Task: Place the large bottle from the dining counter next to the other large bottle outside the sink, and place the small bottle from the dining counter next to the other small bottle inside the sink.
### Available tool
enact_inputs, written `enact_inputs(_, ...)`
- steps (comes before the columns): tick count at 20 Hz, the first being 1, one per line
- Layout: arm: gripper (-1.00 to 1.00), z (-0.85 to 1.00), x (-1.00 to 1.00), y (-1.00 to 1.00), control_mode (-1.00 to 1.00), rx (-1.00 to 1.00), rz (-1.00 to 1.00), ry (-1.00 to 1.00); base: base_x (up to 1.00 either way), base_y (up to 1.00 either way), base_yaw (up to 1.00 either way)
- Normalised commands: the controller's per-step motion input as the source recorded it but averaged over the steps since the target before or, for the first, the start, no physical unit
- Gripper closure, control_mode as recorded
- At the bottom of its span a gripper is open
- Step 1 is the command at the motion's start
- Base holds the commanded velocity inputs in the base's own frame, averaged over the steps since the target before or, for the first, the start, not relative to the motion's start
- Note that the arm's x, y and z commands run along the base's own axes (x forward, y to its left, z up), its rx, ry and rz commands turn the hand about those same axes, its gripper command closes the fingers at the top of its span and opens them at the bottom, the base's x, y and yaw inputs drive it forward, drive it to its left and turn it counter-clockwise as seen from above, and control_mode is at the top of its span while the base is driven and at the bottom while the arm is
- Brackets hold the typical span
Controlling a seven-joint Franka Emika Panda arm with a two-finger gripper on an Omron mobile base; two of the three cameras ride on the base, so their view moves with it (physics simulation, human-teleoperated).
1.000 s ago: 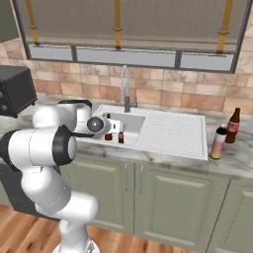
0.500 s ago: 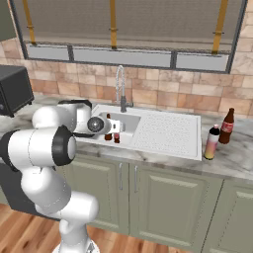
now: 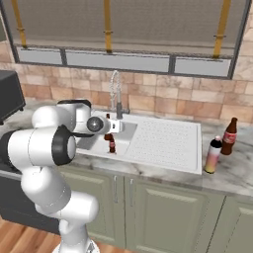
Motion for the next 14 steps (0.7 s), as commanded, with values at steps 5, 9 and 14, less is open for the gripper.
enact_inputs(5, 1.0, 0.0, 0.0, 0.0, 1.0, 0.0, 0.0, 0.0, 0.36, 0.0, 0.0)
enact_inputs(9, 1.0, 0.0, 0.0, 0.0, 1.0, 0.0, 0.0, 0.0, 0.27, 0.0, 0.0)
enact_inputs(14, 1.0, 0.0, 0.0, 0.0, 1.0, 0.0, 0.0, 0.0, 0.05, 0.0, 0.0)
